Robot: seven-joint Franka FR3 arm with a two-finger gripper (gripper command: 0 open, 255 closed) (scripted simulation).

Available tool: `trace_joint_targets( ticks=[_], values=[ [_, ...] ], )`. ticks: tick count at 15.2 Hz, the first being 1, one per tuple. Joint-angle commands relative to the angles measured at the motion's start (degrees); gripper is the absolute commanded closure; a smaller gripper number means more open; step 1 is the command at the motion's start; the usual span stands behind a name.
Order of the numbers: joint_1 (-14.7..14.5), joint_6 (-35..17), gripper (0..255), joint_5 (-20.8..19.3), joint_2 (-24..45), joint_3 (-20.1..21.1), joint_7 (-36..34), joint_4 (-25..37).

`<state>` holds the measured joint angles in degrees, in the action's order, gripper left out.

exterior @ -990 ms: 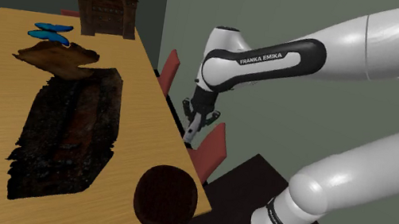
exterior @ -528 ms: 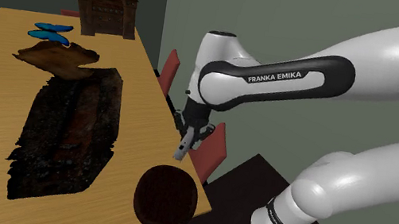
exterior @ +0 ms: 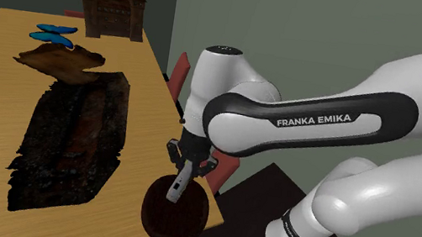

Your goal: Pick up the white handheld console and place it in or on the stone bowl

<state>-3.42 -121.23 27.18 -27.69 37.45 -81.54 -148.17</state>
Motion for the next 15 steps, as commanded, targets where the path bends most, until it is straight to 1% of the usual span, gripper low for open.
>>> trace_joint_targets(
  ticks=[1,9,15],
  values=[
    [-0.71,-0.93,255,0.71,0.73,1.82,-2.04,0.30],
    [0.10,-8.86,255,1.05,5.73,4.69,-1.96,-2.71],
    [1.18,-15.26,255,0.42,10.56,6.98,-2.42,-4.45]
  ],
)
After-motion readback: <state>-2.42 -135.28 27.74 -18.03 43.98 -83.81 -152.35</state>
